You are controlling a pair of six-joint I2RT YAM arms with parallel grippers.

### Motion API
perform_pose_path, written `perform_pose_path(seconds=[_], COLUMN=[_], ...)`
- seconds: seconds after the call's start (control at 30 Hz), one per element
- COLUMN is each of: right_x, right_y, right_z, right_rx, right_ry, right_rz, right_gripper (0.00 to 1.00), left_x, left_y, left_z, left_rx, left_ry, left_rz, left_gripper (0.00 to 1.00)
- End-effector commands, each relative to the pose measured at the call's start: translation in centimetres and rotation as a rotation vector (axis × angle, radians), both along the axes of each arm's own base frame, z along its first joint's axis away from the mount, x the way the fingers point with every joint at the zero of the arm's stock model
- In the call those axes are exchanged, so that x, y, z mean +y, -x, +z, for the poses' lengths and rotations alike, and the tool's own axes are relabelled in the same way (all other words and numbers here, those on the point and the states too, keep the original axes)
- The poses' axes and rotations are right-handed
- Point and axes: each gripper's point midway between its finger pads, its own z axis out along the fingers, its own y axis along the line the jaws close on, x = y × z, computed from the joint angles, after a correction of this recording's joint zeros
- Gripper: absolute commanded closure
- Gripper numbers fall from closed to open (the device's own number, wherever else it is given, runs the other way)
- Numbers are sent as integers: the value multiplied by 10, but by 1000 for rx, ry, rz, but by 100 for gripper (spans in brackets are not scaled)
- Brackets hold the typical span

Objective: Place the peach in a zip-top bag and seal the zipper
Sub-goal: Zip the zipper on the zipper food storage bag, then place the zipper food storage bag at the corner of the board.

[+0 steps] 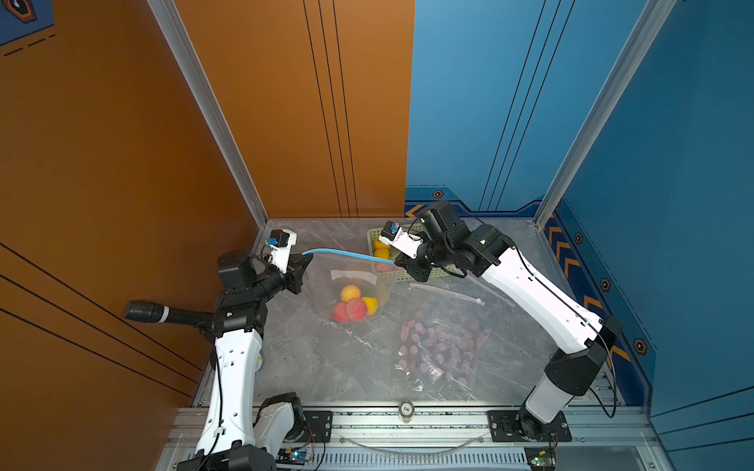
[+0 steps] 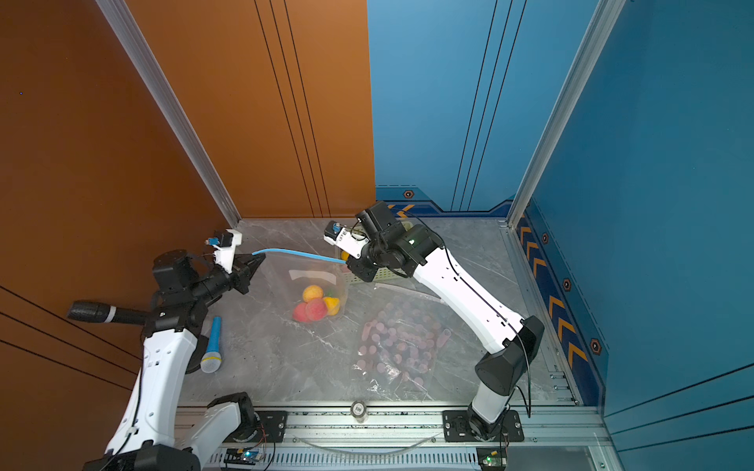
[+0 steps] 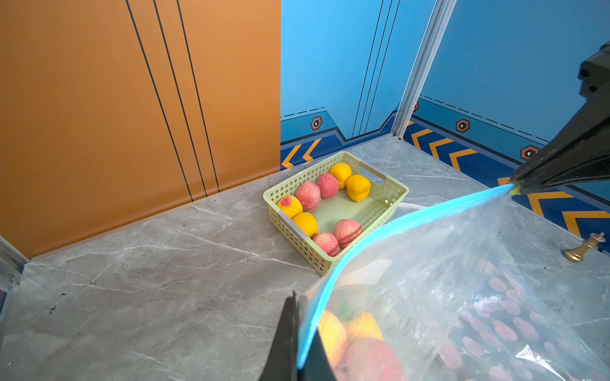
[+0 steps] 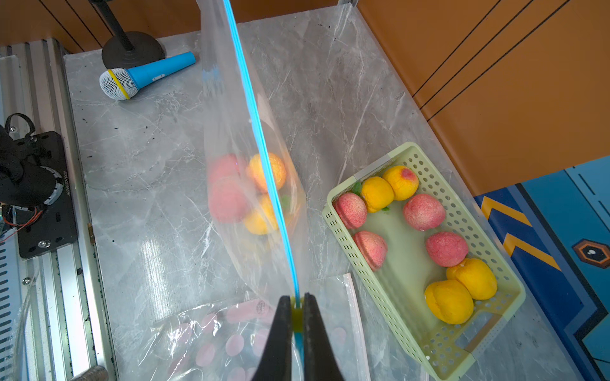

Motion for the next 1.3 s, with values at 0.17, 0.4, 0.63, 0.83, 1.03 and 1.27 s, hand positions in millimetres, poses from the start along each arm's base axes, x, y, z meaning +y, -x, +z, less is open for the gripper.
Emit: perform_pose_path(seconds=[0.17, 0.4, 0.63, 0.83, 1.03, 1.27], right_x=[-9, 1, -24, -71, -82, -80], right_y=[4, 3, -18, -44, -49, -53], right_z=[4, 27, 79, 95, 77, 68], right_rx=[29, -3, -120, -154, -119, -101], right_ry=[-24, -97, -253, -345, -337, -343], right_rz=[-34, -53, -261, -514, -576, -586], right_gripper=[94, 45, 20, 18, 18, 18], left_x=[10, 16, 58, 92, 130, 160], left_y=[-5, -14, -48, -83, -125, -178], left_z=[2, 19, 54, 61, 64, 70], left_rx=[-18, -27, 0, 21, 25, -6], left_ry=[1, 36, 91, 195, 238, 252], left_rz=[46, 85, 330, 508, 679, 815], left_gripper=[100, 100, 100, 100, 100, 100])
